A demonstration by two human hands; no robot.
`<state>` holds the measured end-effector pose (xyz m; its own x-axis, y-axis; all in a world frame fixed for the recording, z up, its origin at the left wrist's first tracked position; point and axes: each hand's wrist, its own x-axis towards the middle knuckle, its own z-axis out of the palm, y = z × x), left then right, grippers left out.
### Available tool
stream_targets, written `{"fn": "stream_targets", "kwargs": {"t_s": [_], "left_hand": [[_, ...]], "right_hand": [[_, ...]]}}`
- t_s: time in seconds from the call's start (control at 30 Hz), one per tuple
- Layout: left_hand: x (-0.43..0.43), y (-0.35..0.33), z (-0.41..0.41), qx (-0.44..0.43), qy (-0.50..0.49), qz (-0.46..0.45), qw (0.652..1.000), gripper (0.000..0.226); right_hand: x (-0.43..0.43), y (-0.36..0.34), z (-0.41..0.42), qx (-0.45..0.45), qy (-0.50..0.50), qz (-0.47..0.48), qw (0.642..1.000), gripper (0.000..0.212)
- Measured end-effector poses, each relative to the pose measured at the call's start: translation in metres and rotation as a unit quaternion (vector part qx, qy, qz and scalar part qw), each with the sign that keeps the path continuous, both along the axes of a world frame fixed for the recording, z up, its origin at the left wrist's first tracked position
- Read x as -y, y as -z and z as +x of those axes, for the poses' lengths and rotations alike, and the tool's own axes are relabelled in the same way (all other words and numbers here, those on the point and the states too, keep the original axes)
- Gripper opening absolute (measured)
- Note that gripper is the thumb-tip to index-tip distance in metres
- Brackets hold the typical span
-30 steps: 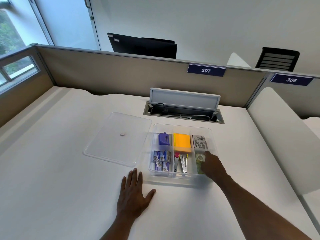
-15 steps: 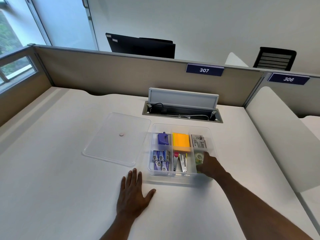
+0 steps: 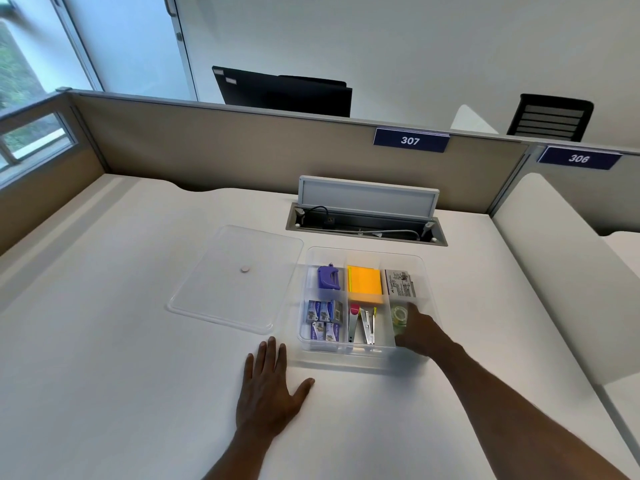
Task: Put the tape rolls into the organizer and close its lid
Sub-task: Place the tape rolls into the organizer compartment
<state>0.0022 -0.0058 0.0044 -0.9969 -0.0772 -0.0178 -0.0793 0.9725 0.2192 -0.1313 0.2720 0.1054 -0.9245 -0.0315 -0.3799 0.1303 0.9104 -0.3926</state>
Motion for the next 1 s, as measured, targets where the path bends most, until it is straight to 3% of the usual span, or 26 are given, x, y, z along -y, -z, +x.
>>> {"fn": "stream_targets", "kwargs": {"t_s": [0.17,0.4,0.5,1.0], "left_hand": [[0.0,0.001,0.0,-0.002,0.0,-0.003,1.0,0.09],[0.0,0.001,0.0,-0.006,0.001,-0.002,1.0,0.09],[0.0,0.001,0.0,-0.007,0.001,-0.002,1.0,0.091],[0.0,0.002,-0.001,-0.01,-0.003,0.0,1.0,0.092]], "right_hand": [[0.002,0.0,0.001,-0.004,0.007,0.024,1.0,0.078],[0.006,0.002,0.002,-0.023,0.056,0.05,0.997,0.056],[0.006,0.002,0.002,-0.02,0.079,0.048,0.996,0.058],[0.005,0.011,-0.002,0.015,0.063,0.085,0.994,0.042]]}}
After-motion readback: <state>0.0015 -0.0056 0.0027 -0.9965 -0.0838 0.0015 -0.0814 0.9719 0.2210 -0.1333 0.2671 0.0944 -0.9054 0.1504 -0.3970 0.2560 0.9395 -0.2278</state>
